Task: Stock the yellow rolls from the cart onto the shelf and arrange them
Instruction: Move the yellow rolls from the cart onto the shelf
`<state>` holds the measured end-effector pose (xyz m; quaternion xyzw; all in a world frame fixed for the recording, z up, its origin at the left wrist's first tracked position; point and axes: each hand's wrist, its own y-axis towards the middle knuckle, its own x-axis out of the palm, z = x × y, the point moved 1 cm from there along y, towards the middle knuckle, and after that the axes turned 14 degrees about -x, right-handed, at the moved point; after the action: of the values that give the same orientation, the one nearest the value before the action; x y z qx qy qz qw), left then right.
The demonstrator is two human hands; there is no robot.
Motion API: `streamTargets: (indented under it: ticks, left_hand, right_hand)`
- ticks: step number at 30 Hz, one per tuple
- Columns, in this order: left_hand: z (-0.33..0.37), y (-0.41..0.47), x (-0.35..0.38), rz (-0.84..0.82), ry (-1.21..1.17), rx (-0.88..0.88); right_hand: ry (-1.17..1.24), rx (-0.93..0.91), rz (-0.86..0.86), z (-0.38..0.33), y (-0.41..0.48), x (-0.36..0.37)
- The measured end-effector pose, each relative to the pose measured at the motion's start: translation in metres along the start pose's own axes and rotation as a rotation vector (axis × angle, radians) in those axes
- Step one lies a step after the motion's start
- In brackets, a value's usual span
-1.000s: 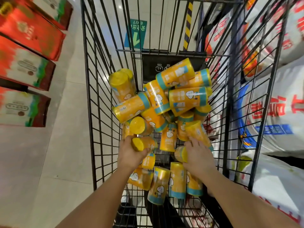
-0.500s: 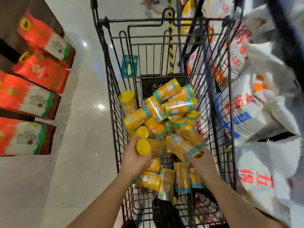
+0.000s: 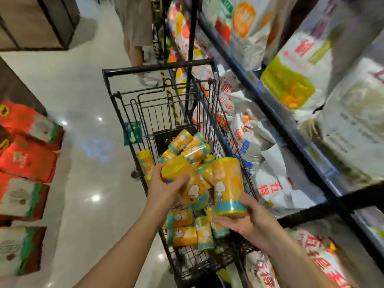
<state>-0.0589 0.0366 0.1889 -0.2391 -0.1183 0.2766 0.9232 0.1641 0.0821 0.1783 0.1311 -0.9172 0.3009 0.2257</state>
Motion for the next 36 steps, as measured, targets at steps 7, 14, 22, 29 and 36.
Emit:
streamTargets:
  ticks: [7, 14, 22, 29, 36]
  left_hand:
    - [0.051, -0.056, 0.034, -0.236, -0.083, 0.051]
    - [0.083, -0.112, 0.086, -0.467, -0.007, 0.117]
    - [0.096, -0.185, 0.149, -0.697, 0.085, 0.218]
    - [0.089, -0.278, 0.207, -0.845, 0.157, 0.298]
    - [0.075, -0.394, 0.247, -0.990, 0.215, 0.390]
  right_hand:
    - [0.086, -0.230, -0.184, -0.040, -0.088, 0.024]
    - [-0.035, -0.444, 0.035, -0.072, -0.152, 0.017]
    - [-0.166, -0.714, 0.243, -0.101, -0.234, -0.016]
    - [-0.206, -0.883, 0.308, -0.118, -0.334, -0.053]
    - [-0.284, -1.069, 0.355, -0.127, -0.445, -0.096]
